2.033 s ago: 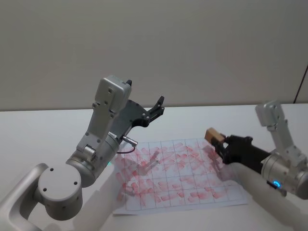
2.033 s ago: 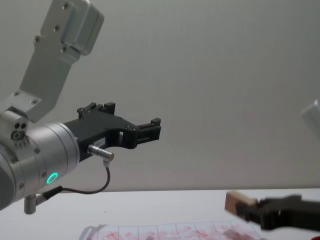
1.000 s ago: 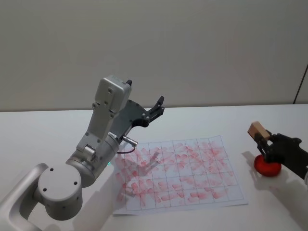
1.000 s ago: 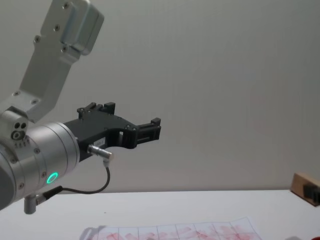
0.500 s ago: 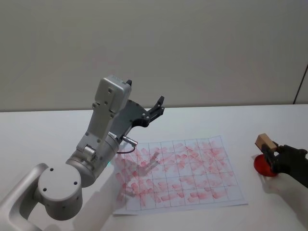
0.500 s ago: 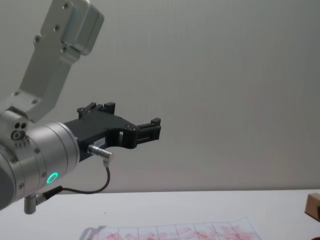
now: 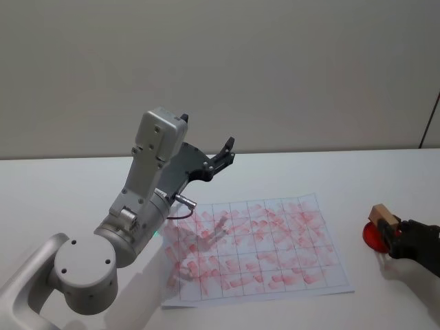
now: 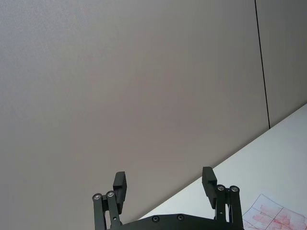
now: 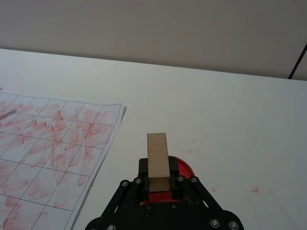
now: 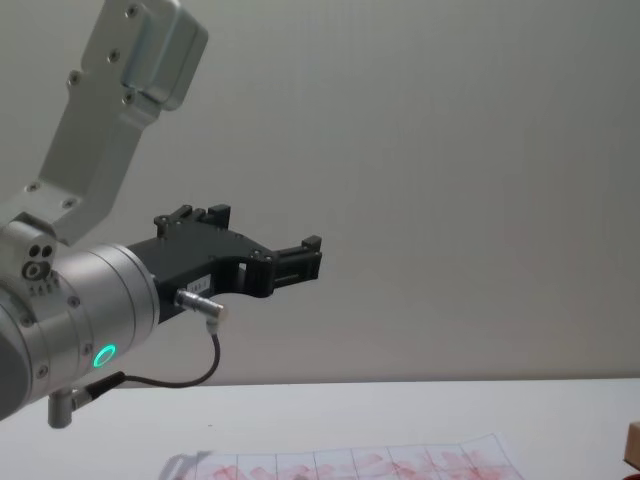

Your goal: Use the one hand to pick up the stamp and affix it onto the A4 paper.

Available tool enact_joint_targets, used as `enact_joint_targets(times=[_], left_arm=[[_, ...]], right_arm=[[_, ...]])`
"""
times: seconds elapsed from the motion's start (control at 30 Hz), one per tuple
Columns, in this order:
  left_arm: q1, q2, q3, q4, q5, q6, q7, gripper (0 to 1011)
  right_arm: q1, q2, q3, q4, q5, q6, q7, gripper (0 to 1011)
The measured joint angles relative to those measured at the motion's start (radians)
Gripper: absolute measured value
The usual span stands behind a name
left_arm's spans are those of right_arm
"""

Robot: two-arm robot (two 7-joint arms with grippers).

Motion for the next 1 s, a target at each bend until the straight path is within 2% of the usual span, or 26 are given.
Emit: enact_joint_targets(times=[0.37, 0.5, 0.53, 0.6, 0.63, 0.7, 0.77, 0.8, 0.9, 0.93, 1.0], left_arm=[[0.000, 0.000, 0.000, 0.000, 0.000, 0.000, 0.000, 1001], [0.000, 0.000, 0.000, 0.000, 0.000, 0.000, 0.000, 1001], [0.000, 0.000, 0.000, 0.000, 0.000, 0.000, 0.000, 1001], [0.000, 0.000, 0.000, 0.000, 0.000, 0.000, 0.000, 1001], [0.000, 0.000, 0.000, 0.000, 0.000, 0.000, 0.000, 1001], [0.000, 0.000, 0.000, 0.000, 0.000, 0.000, 0.000, 1001], [0.000, 0.000, 0.000, 0.000, 0.000, 0.000, 0.000, 1001], [0.000, 0.000, 0.000, 0.000, 0.000, 0.000, 0.000, 1001], [0.000, 0.000, 0.000, 0.000, 0.000, 0.000, 0.000, 1001], [0.000, 0.000, 0.000, 0.000, 0.000, 0.000, 0.000, 1001], [0.000, 0.000, 0.000, 0.000, 0.000, 0.000, 0.000, 1001]], right_arm=[[0.003, 0.000, -0.001, 0.009, -0.009, 0.012, 0.005, 228], [0.004, 0.000, -0.002, 0.011, -0.010, 0.015, 0.006, 327], [0.004, 0.000, -0.002, 0.011, -0.011, 0.016, 0.006, 391], [0.004, 0.000, -0.002, 0.012, -0.012, 0.017, 0.006, 448], [0.004, 0.000, -0.002, 0.012, -0.012, 0.017, 0.006, 448], [0.004, 0.000, -0.002, 0.013, -0.012, 0.018, 0.007, 535], [0.005, 0.000, -0.002, 0.013, -0.013, 0.019, 0.007, 566], [0.005, 0.000, -0.002, 0.013, -0.013, 0.019, 0.007, 635], [0.005, 0.000, -0.003, 0.014, -0.013, 0.020, 0.007, 707], [0.005, 0.000, -0.002, 0.014, -0.013, 0.020, 0.007, 772], [0.005, 0.000, -0.003, 0.014, -0.014, 0.020, 0.007, 810]])
